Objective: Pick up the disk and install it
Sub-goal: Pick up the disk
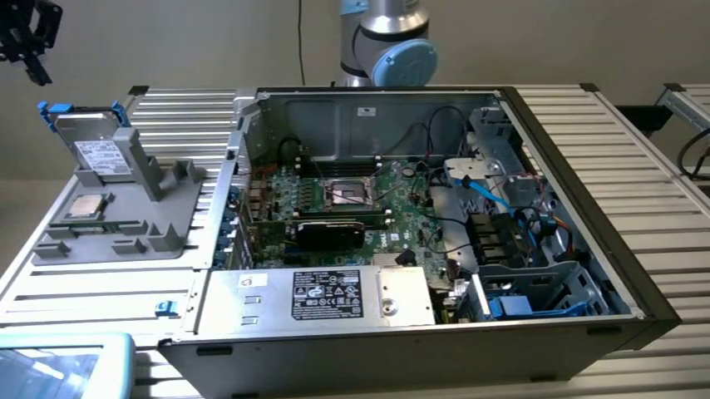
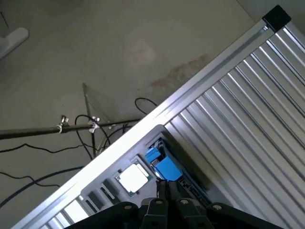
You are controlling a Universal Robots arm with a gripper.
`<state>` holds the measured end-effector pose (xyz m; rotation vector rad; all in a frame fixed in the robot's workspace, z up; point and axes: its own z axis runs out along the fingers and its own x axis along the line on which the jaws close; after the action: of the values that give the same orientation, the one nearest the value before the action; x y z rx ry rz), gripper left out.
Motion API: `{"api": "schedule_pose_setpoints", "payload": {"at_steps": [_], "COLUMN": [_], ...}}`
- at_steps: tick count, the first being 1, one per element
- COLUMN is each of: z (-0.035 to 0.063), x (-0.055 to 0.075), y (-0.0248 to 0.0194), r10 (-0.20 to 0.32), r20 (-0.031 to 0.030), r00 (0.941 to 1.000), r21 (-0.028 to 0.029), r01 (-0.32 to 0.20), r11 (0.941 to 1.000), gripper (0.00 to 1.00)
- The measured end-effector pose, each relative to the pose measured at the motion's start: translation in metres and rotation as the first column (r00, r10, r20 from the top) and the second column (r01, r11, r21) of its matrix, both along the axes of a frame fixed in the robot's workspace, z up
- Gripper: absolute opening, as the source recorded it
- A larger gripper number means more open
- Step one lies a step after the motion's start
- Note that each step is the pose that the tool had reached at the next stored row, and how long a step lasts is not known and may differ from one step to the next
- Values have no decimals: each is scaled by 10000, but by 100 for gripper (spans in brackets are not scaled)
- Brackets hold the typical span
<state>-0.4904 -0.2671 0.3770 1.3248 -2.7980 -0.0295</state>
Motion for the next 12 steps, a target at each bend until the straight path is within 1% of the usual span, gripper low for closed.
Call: {"api": "schedule_pose_setpoints", "payload": {"at_steps": [3, 6, 9, 12], "z": [0, 0, -1, -2], "x": [0, 0, 0, 0], "y": [0, 0, 0, 0], "r10": [545, 1087, 1627, 2164], "r20": [0, -1, -2, -5], "r00": [9985, 9941, 9867, 9763], "r21": [-2, -9, -22, -38], "r01": [-545, -1087, -1627, -2164], "r11": [9985, 9941, 9867, 9763], "gripper": [11, 11, 11, 11]}}
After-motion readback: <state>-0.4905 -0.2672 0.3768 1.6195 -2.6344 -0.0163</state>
